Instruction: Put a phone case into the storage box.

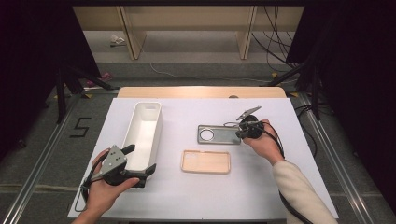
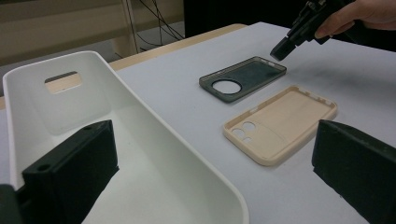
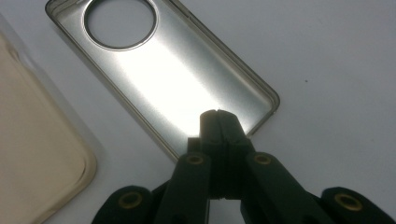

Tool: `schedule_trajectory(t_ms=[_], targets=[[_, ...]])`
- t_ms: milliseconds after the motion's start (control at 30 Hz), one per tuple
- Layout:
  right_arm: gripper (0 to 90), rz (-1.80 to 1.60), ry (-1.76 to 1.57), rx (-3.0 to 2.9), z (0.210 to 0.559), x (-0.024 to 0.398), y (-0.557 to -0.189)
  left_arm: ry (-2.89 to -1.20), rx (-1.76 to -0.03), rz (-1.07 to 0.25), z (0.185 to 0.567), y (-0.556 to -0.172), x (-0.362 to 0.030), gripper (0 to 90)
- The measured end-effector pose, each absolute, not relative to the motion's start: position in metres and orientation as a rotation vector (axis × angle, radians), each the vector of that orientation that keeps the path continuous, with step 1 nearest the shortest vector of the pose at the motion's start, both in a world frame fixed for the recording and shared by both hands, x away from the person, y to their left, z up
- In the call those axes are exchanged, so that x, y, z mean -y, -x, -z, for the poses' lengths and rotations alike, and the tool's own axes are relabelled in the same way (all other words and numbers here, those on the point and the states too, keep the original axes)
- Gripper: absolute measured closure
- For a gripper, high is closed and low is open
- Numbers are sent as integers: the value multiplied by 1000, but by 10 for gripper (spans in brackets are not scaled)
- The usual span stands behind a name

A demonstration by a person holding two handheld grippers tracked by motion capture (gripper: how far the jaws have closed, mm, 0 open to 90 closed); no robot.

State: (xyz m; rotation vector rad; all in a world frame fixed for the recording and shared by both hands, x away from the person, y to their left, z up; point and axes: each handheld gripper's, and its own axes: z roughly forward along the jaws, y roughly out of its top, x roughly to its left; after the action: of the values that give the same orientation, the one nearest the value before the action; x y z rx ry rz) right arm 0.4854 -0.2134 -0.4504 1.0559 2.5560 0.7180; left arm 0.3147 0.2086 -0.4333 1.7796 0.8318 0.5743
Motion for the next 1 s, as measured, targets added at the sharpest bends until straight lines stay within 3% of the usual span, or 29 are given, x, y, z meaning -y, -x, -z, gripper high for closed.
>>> schedule_trajectory(t_ms=[1000], targets=[[900,-417,-987,-2688,459,201,-479,-1770,-831,-572,433,-313,-209,0]])
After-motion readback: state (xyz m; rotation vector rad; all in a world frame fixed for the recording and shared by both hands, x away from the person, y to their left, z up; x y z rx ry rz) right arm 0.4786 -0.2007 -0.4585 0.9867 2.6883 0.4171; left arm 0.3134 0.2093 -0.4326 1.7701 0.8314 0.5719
